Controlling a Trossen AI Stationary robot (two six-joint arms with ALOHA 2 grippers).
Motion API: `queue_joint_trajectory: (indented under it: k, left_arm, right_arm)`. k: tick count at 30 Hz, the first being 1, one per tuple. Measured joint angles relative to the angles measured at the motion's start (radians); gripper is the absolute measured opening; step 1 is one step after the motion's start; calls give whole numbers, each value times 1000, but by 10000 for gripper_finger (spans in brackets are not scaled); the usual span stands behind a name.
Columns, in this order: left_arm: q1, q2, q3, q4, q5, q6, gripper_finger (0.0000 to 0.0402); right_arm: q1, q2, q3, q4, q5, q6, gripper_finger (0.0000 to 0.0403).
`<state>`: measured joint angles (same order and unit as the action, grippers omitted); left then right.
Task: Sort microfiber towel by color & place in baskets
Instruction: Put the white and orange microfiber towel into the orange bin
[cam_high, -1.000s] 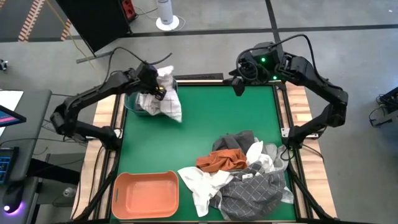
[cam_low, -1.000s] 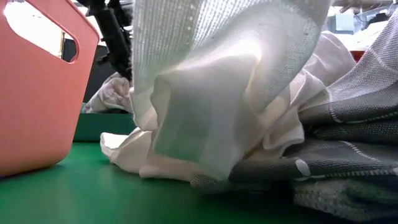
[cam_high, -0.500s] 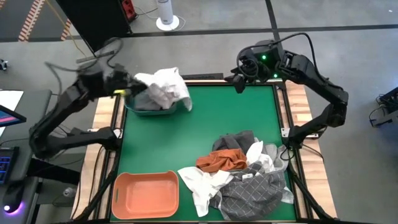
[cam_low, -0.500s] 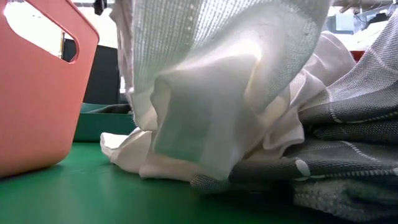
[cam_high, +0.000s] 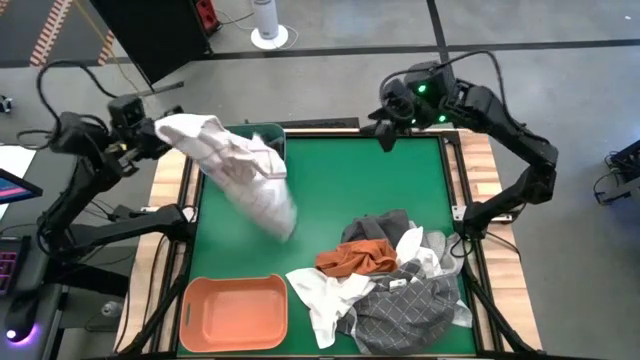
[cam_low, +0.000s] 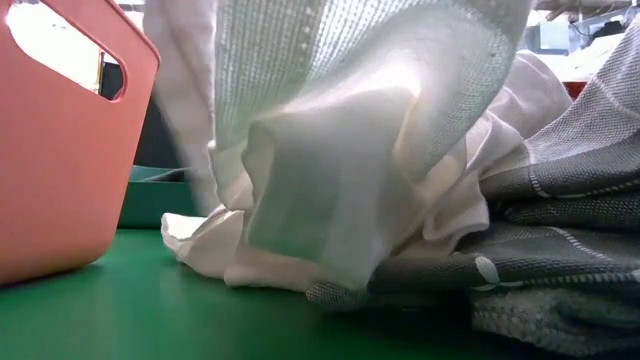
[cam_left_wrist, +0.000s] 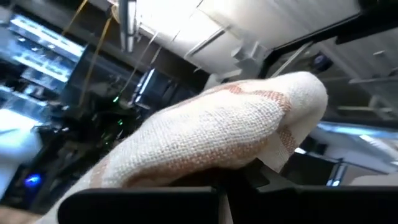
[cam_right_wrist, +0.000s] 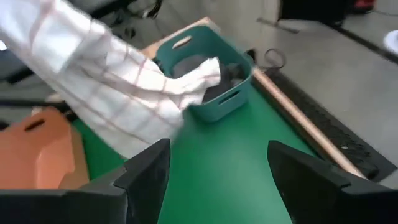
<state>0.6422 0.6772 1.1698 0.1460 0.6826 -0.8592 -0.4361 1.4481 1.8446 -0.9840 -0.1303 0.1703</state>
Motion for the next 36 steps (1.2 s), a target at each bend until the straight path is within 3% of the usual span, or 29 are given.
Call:
queue_joint_trajectory:
  k: [5, 10, 20, 27, 31, 36]
  left_arm:
    - [-19, 16, -2, 27, 39, -126, 1]
    - [-86, 22, -2, 173, 43, -211, 1]
    - [-201, 31, -1, 196, 38, -175, 1]
    - [-302, 119, -1, -69, 37, -55, 1]
    - [-352, 192, -3, -281, -40, 62, 1]
    - [-429, 291, -3, -314, -26, 11, 1]
  right_arm:
    - [22, 33, 0, -16, 30, -13, 295]
    - [8, 68, 0, -38, 32, -9, 295]
    - [1, 79, 0, -46, 31, 65, 295]
    - [1, 78, 0, -49, 31, 68, 295]
    - [1, 78, 0, -49, 31, 64, 295]
    - [10, 78, 0, -62, 31, 14, 295]
